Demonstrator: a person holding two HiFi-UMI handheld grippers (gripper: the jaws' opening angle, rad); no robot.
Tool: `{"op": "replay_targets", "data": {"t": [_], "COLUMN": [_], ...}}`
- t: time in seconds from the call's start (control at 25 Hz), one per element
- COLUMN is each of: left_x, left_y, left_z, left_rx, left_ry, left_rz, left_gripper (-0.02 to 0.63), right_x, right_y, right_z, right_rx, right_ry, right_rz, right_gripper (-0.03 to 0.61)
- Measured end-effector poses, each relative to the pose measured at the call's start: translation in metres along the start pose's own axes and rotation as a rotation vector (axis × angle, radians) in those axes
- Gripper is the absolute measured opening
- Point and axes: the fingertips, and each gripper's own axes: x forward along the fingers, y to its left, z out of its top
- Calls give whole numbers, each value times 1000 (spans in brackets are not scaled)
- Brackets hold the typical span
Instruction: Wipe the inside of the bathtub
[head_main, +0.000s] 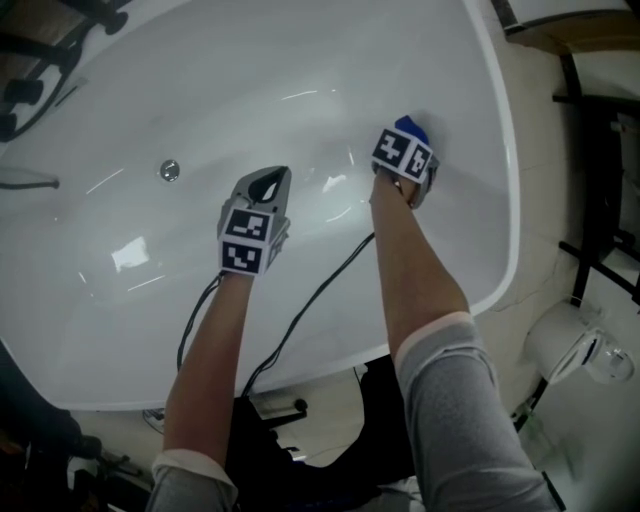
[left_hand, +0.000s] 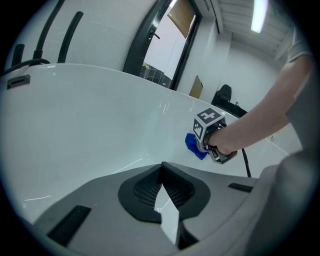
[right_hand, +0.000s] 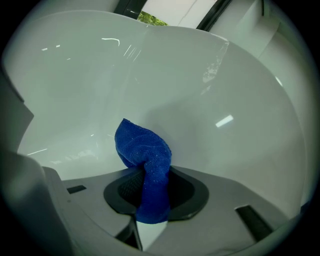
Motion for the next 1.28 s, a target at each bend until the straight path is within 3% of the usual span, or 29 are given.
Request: {"op": "replay_targets", "data": {"t": [0.44,0.88,1.08,1.28], "left_x": [-36,-89,-124,-166], "left_y": [-28,-62,-84,-116], "left_z": [65,82,95,112], "left_rx": [-4,-31,-35,-36], "left_ry": [-33,-2,5,14], "left_rz": [11,32,42,38], "left_gripper": [3,3,3,3], "right_x": [-50,-90,-121,-178], "right_y": [-62,-115,-145,-170], "right_z": [50,79,96,113], "right_rx": [32,11,-45,-76], "right_ry": [-17,-28,-85,-181], "right_rz": [-12,-20,-27,48], "right_gripper": [100,100,101,101]}}
